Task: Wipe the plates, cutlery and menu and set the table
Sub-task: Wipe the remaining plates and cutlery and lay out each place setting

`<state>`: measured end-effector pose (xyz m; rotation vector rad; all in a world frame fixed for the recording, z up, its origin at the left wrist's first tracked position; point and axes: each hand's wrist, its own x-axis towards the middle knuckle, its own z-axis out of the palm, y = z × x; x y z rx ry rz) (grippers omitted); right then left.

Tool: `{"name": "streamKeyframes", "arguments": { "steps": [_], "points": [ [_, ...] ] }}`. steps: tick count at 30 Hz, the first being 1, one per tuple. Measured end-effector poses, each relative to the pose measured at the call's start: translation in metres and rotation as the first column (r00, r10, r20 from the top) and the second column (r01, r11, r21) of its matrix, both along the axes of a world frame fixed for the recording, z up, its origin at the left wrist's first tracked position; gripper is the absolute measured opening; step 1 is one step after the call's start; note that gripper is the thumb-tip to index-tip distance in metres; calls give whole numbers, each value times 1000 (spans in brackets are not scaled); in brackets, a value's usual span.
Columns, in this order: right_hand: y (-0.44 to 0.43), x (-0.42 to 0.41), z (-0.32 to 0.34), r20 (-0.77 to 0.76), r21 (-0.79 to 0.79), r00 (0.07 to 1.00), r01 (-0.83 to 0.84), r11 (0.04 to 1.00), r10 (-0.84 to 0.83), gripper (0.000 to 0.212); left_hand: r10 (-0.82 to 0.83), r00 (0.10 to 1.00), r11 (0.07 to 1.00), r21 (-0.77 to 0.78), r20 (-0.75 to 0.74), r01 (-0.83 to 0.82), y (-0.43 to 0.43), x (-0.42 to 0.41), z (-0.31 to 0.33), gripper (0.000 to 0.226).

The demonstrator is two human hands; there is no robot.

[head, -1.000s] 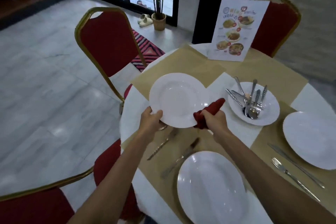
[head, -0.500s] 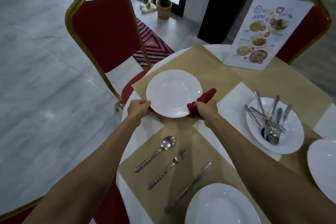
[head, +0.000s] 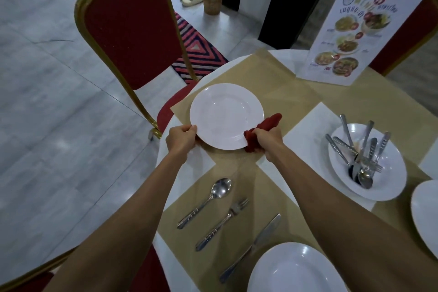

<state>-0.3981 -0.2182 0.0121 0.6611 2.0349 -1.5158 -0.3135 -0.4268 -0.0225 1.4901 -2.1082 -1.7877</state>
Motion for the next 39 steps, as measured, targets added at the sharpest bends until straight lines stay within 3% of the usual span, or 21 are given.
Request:
{"name": "streamKeyframes", "arguments": {
  "steps": [6,10,13,17,21,24,29,37,39],
  "points": [
    [15,-1,9,-8,10,1000,-8,1000,8,16,-12,1000,1000,15,10,12,-1,1,2,31],
    [37,10,22,-7,-35,998,57,998,-58,51,-26,998,997,-69,52,29,1,5,11,16],
    [55,31,44,-29,-113,996,78,991,-81,33,-78,993,983,-156,90,91,17,8,26,12],
    [83,65,68,-76,-228,995,43,973,-61,19,-271,962,947,-166,42,274,65,5,53,15],
    [122,89,71,-59,-229,997,30,973,-44,26,-437,900,891,-138,-5,432,131,0,77,8],
    [158,103,76,-66,-174,996,44,984,-57,34,-565,825,822,-105,-18,560,181,1,89,7],
    [220,122,89,-88,-162,992,75,984,-90,23,-757,653,650,-122,-17,750,254,-3,108,8],
    [283,136,75,-13,-301,921,368,880,-390,18,-895,438,413,-215,80,885,327,-29,102,17],
    [297,138,65,14,-318,888,441,839,-461,36,-920,372,332,-257,125,908,339,-41,94,16]
  ]
}}
